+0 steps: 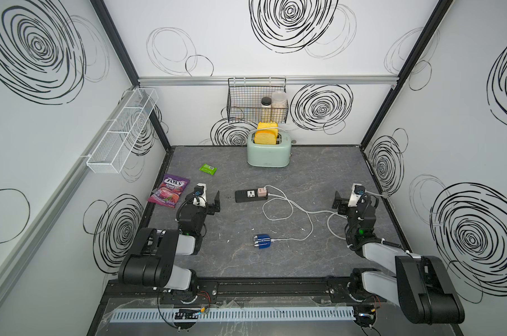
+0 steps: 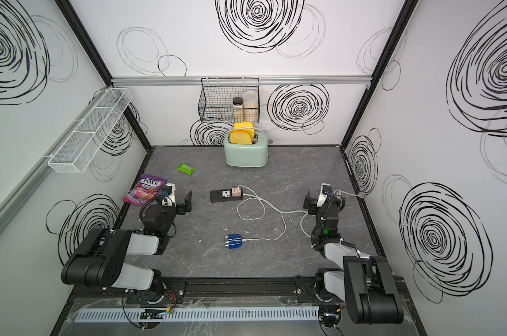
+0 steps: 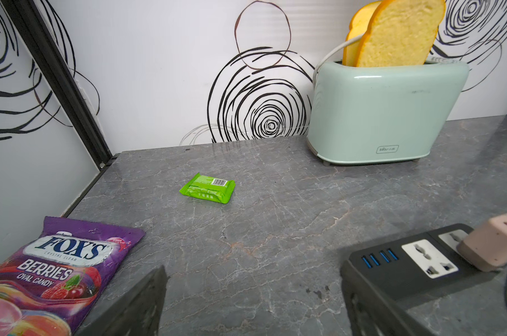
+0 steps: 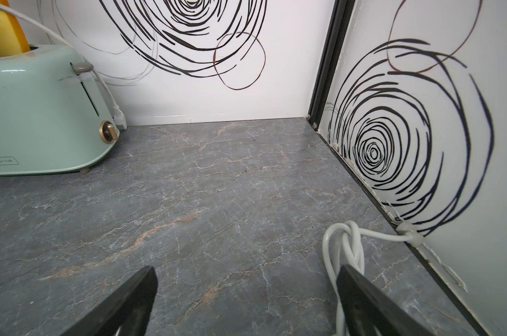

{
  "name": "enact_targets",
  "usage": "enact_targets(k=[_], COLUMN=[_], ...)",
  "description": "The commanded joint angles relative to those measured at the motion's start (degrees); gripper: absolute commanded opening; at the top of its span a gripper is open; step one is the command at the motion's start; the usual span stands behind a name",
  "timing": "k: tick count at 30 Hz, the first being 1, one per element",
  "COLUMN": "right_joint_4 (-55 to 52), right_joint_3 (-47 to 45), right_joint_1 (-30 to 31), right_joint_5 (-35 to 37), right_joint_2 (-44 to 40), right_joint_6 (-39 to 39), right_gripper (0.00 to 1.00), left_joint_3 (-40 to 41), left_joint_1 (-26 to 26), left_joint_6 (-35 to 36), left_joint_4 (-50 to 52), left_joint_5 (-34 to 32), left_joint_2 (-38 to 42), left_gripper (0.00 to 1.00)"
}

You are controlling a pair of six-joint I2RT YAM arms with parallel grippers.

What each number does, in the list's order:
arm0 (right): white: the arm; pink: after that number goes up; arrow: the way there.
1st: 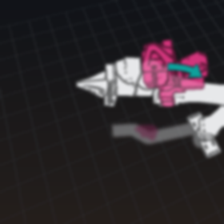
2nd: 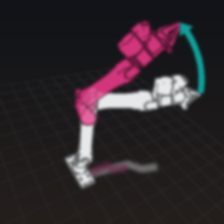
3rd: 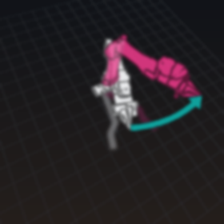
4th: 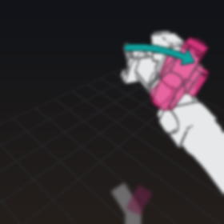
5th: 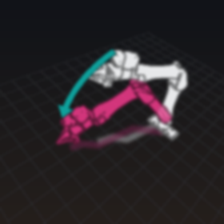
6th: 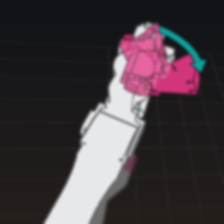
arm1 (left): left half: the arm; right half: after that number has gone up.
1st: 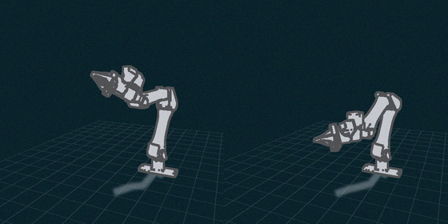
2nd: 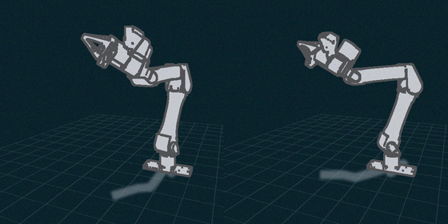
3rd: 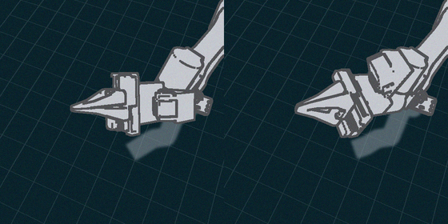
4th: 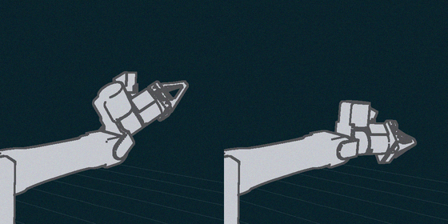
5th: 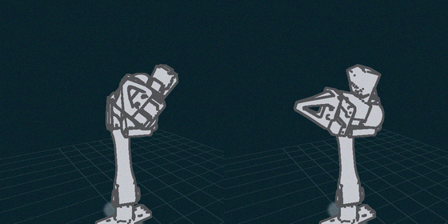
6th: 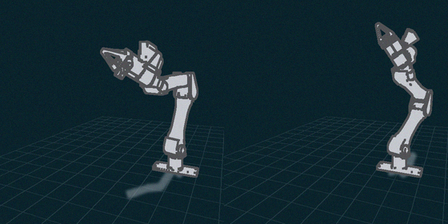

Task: Charge the electric shaver
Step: Reset both arms

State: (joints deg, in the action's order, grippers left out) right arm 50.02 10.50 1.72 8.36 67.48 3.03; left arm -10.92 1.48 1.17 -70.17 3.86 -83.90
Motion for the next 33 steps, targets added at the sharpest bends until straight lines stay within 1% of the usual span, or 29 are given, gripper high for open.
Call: enact_targets(k=[1, 3, 4, 5, 7, 9, 10, 11, 12, 13, 14, 15, 16, 17, 18, 19, 21, 27, 33], right_joint_4=[8.8, 9.9, 9.9, 9.7, 18.2, 24.5, 28.2, 27.6, 24.3, 17.8, 16.6, 19.1, 18.8, 15.3, 12.9, 15.4, 13.4, 14.6, 14.3], right_joint_3=[-2.5, -1.5, -0.1, 0.8, -1.4, -2.8, -3.3, -2.3, -0.8, 1.5, 2.3, 2.0, 2.4, 3.8, 4.6, 4.0, 4.6, 3.8, 4.1], right_joint_1=[-0.1, -0.2, -0.6, -1.5, -1.6, -1.6, -1.5, -1.5, -1.5, -1.5, -1.5, -1.6, -1.6, -1.5, -1.7, -1.8, -1.8, -1.5, -1.8], right_joint_5=[-4.3, -1.9, -1.9, -4.0, -6.8, -7.3, -8.7, -10.7, -12.6, -13.3, -12.8, -11.4, -9.4, -7.4, -7.4, -7.8, -7.5, -6.5, -7.6], right_joint_2=[0.8, 3.6, 5.2, 6.4, 10.4, 15.2, 17.3, 18.2, 18.0, 16.9, 17.0, 18.0, 18.6, 18.3, 17.8, 18.3, 17.9, 17.8, 17.9], right_joint_6=[-0.3, -0.8, -1.1, 0.1, -0.5, -0.8, -2.4, -3.4, -4.4, -4.2, -3.6, -3.8, -3.2, -1.4, -0.4, -1.1, -0.5, -0.7, -0.7], right_gripper=[0.98, 0.98, 0.98, 0.98, 0.98, 0.98, 0.98, 0.98, 0.98, 0.98, 0.98, 0.98, 0.98, 0.98, 0.98, 0.98, 0.98, 0.98, 0.98], left_joint_3=[-0.5, -1.4, -1.5, -1.4, -1.4, -1.4, -1.5, -1.4, -1.5, -1.5, -1.4, -1.5, -1.5, -1.5, -1.5, -1.5, -1.5, -1.5, -1.5], left_joint_1=[-0.2, 0.7, 0.8, 1.0, 1.5, 1.9, 2.0, 2.0, 2.0, 1.9, 2.0, 2.0, 1.9, 2.0, 1.9, 2.0, 1.9, 1.9, 1.9], left_joint_6=[-1.4, -1.9, -1.7, -1.7, -1.3, -1.1, -1.1, -1.1, -1.1, -1.2, -1.0, -1.0, -1.0, -1.1, -1.1, -1.1, -1.1, -1.2, -1.1], left_joint_4=[-4.0, -2.4, -2.0, -2.1, -2.0, -2.0, -1.9, -1.9, -1.9, -1.9, -2.0, -1.9, -1.9, -1.9, -1.9, -1.9, -1.9, -1.9, -1.9], left_joint_5=[-1.7, -5.8, -6.0, -6.2, -7.2, -7.9, -7.9, -7.8, -7.8, -7.8, -7.9, -8.0, -8.0, -8.0, -8.0, -7.9, -7.9, -7.9, -7.8], left_joint_2=[0.0, 0.1, 0.1, 0.1, 0.1, 0.1, 0.1, 0.1, 0.1, 0.1, 0.1, 0.1, 0.1, 0.1, 0.1, 0.1, 0.1, 0.1, 0.1], left_gripper=[0.97, 0.97, 0.97, 0.97, 0.97, 0.97, 0.97, 0.97, 0.97, 0.97, 0.97, 0.97, 0.97, 0.97, 0.97, 0.97, 0.97, 0.97, 0.97])
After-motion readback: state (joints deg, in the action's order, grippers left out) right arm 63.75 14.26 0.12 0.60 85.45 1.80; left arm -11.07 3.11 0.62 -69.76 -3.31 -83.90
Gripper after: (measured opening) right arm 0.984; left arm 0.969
